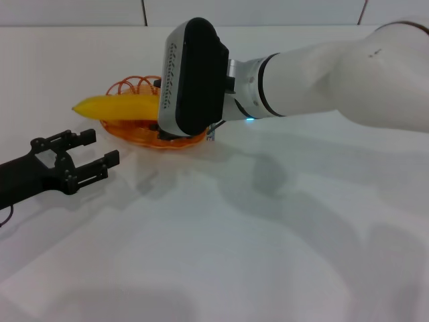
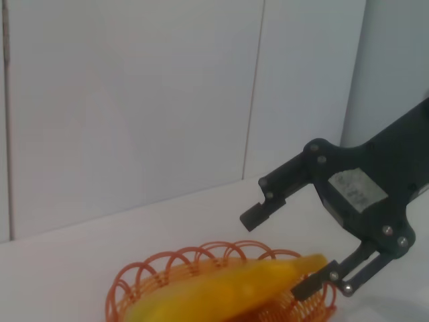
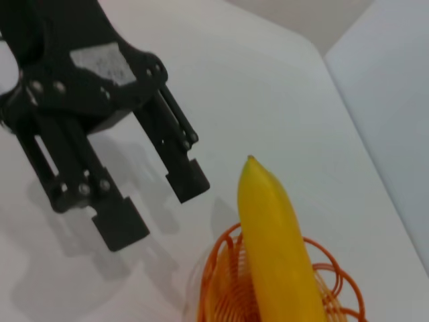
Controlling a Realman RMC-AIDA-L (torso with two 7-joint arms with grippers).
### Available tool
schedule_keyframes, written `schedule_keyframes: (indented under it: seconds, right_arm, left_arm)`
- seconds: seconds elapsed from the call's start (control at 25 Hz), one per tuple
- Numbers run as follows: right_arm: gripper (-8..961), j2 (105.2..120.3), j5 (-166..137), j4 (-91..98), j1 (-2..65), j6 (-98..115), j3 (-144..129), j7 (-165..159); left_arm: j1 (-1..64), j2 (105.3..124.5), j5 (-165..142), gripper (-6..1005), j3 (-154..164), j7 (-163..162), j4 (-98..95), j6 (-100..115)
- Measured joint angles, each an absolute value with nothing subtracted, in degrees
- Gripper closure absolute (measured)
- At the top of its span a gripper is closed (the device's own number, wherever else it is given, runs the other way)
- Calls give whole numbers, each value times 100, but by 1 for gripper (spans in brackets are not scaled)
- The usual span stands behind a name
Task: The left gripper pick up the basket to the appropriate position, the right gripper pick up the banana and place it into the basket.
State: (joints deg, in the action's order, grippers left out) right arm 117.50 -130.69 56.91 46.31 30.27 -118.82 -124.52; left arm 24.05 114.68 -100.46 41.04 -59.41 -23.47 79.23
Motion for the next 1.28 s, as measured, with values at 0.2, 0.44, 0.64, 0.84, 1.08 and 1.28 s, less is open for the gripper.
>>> schedule_keyframes:
  seconds: [0.2, 0.44, 0.64, 0.84, 1.08, 1.28]
  right_arm:
    - [226, 11712, -13069, 6300, 4236, 3089, -11787, -12418]
    - [211, 11695, -13057, 7635, 3213, 3630, -11299, -11907]
    - [212, 11699, -12963, 8359, 2635, 4188, -10929, -11685]
    - [212, 11699, -12051, 8409, 2308, 4751, -10429, -10889]
    - [213, 11692, -10577, 7755, 2248, 5881, -9332, -9748]
    - [213, 11691, -9888, 6864, 2318, 6350, -8642, -9108]
  left_arm:
    - [2380, 11469, -10044, 299, 4103, -5940, -2347, 7930]
    - [2358, 11469, -10040, 298, 4085, -5933, -2347, 7937]
    - [2347, 11469, -10040, 298, 4059, -5913, -2347, 7937]
    - [2318, 11472, -10029, 298, 4051, -5869, -2347, 7936]
    - [2312, 11478, -10002, 298, 4045, -5869, -2346, 7936]
    - [2312, 11478, -10001, 298, 4043, -5865, -2346, 7936]
